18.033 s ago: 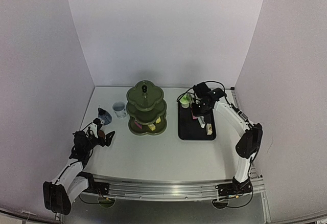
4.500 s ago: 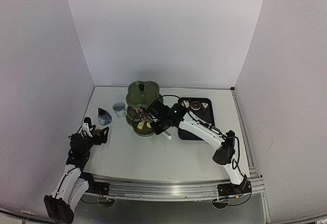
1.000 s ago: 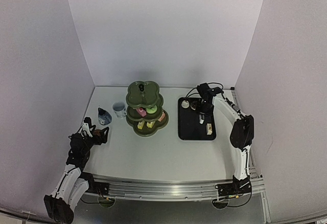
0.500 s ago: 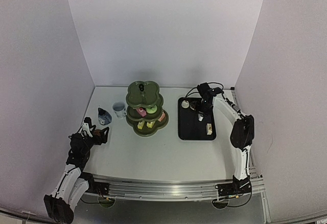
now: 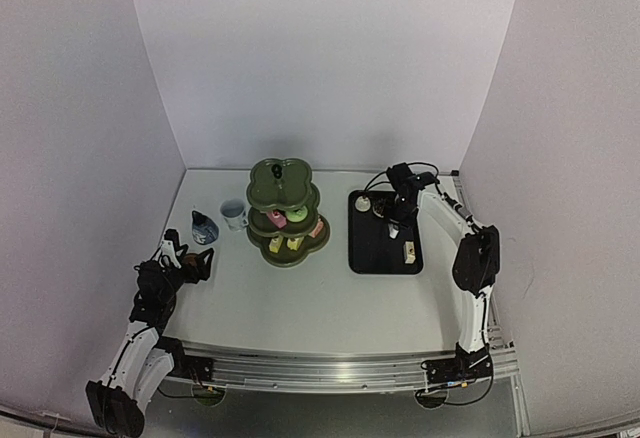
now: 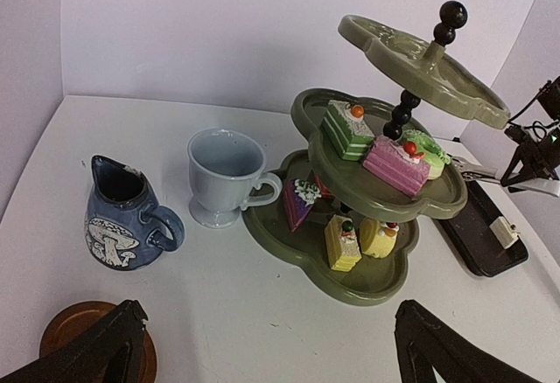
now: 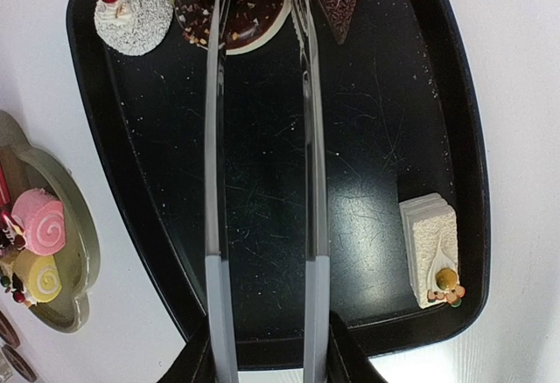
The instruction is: Serve the afternoon tea
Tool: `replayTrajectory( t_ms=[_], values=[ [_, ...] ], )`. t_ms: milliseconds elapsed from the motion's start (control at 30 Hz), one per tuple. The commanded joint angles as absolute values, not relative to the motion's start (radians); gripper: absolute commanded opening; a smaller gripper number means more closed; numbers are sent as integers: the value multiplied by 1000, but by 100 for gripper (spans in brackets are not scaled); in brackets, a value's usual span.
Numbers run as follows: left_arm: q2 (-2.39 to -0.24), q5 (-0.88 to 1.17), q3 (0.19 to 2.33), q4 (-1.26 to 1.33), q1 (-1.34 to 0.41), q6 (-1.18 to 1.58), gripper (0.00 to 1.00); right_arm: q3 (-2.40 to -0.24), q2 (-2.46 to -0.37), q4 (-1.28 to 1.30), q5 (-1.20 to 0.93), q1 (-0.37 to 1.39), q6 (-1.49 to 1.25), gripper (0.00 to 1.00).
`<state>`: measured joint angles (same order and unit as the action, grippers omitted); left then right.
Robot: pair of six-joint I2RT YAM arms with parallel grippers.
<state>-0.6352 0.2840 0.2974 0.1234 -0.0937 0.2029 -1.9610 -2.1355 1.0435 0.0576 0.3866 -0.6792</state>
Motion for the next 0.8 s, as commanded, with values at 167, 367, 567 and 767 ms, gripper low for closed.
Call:
replayTrajectory(
  t_ms=[167, 367, 567, 767],
  values=[
    [-627, 284, 288, 157, -98, 205, 100, -1972, -2144, 1033, 23, 387, -674, 28],
    [-625, 284, 288, 157, -98, 204, 100, -1960, -2146, 1032, 16, 385, -666, 16],
    [-623, 282, 288, 156, -98, 204, 100, -1957, -2118, 1032, 22, 385, -654, 1],
    [-622, 282, 288, 159, -97, 204, 100, -1962, -2043, 1032, 31, 387, -630, 0]
  ],
)
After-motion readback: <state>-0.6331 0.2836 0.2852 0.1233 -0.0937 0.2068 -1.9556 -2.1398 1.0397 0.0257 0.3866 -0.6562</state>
